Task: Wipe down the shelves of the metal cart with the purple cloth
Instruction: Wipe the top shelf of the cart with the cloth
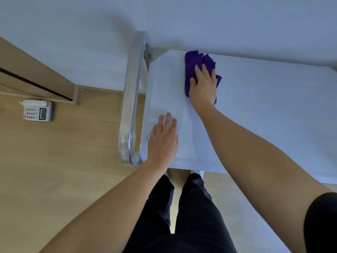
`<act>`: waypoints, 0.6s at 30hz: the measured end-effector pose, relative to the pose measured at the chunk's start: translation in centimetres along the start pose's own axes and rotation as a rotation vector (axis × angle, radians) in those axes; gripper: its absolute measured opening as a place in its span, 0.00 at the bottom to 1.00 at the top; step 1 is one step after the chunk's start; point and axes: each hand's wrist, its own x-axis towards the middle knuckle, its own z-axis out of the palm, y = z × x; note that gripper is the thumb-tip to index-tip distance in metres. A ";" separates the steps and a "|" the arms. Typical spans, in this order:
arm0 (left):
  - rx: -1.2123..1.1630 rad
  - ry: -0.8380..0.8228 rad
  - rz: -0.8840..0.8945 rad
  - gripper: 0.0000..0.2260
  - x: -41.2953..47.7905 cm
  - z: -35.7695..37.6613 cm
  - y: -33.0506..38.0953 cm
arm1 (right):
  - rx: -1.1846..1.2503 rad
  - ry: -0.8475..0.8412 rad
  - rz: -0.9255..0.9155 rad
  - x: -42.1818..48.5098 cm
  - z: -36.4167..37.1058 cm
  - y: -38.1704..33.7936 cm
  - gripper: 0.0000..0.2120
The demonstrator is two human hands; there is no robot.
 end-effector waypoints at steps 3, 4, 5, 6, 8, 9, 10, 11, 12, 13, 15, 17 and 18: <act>0.013 -0.036 0.021 0.25 -0.3 0.1 -0.4 | -0.063 -0.069 -0.155 -1.8 0.7 -1.5 0.22; 0.014 -0.041 0.025 0.25 -0.4 0.0 -0.5 | -0.090 -0.106 -0.232 -2.8 0.9 -1.7 0.22; 0.009 -0.046 0.024 0.26 -0.4 -0.2 -0.4 | -0.104 -0.144 -0.300 -3.8 1.1 -1.7 0.22; -0.002 -0.053 0.017 0.26 -0.4 -0.5 -0.4 | -0.103 -0.175 -0.351 -4.7 1.1 -1.3 0.21; -0.032 -0.064 0.004 0.27 -0.6 -1.0 -0.3 | -0.074 -0.197 -0.390 -5.5 0.4 0.0 0.21; -0.047 -0.067 0.003 0.27 -0.8 -1.3 -0.4 | -0.057 -0.191 -0.384 -5.7 -0.2 1.0 0.21; -0.055 -0.076 0.005 0.27 -1.2 -1.5 -0.4 | -0.042 -0.181 -0.364 -5.8 -0.8 2.1 0.20; -0.056 -0.090 0.005 0.27 -1.7 -1.7 -0.4 | -0.028 -0.169 -0.328 -6.2 -1.4 3.3 0.20; -0.055 -0.105 0.004 0.27 -2.2 -1.8 -0.5 | -0.015 -0.153 -0.279 -6.9 -2.1 4.4 0.21; -0.056 -0.120 0.005 0.27 -2.8 -1.8 -0.5 | -0.006 -0.132 -0.224 -7.8 -2.6 5.2 0.21; -0.073 -0.151 0.007 0.26 -4.0 -1.7 -0.4 | -0.005 -0.081 -0.118 -10.5 -3.0 6.0 0.20; -0.087 -0.172 0.020 0.25 -5.2 -1.4 -0.3 | 0.009 -0.049 -0.050 -13.9 -2.8 5.5 0.20; -0.085 -0.182 0.026 0.25 -5.7 -1.1 -0.2 | 0.017 -0.057 -0.052 -15.6 -2.3 4.9 0.20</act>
